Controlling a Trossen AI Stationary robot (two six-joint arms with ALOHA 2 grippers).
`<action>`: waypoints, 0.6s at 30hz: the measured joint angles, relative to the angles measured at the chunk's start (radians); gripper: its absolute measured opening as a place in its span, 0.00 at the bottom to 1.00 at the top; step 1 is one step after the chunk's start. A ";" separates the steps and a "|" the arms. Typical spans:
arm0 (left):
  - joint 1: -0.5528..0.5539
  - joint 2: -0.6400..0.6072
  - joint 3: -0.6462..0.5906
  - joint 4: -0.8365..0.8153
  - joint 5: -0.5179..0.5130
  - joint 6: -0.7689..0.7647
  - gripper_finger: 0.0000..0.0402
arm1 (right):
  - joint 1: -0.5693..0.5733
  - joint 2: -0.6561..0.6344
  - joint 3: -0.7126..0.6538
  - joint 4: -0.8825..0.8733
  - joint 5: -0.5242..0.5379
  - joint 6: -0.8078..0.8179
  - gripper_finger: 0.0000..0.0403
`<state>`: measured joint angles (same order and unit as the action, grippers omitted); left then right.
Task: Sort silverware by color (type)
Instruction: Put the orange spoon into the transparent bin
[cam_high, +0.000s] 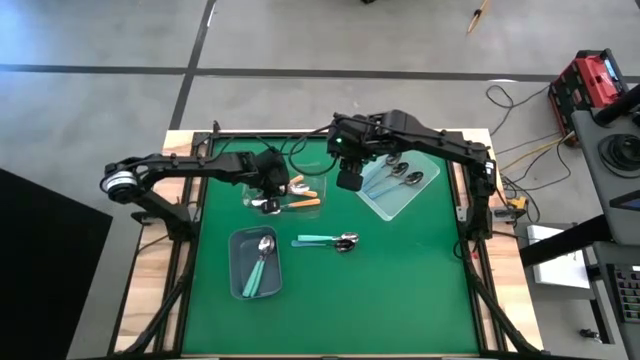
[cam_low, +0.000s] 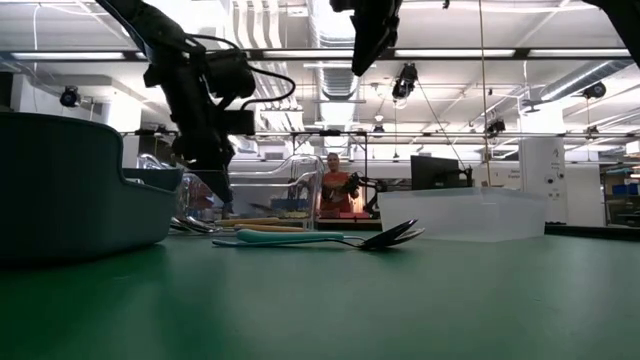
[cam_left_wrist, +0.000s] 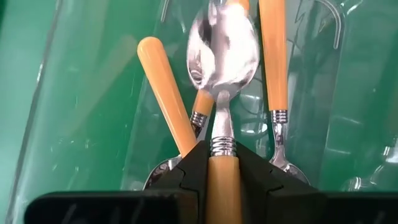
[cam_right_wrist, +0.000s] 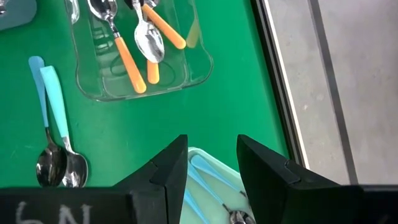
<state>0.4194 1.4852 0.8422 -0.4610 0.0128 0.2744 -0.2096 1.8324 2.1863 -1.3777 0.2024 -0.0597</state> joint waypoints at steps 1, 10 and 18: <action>0.000 0.001 -0.001 0.001 0.000 0.000 0.12 | 0.000 0.000 -0.003 0.001 0.000 0.000 0.32; 0.000 0.001 -0.001 0.007 -0.004 -0.011 0.13 | 0.000 0.000 -0.064 0.039 0.000 0.010 0.32; 0.000 0.000 -0.001 0.008 -0.005 -0.005 0.25 | 0.000 0.000 -0.120 0.106 0.000 0.007 0.32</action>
<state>0.4196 1.4857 0.8413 -0.4530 0.0082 0.2691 -0.2096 1.8324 2.0660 -1.2717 0.2024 -0.0528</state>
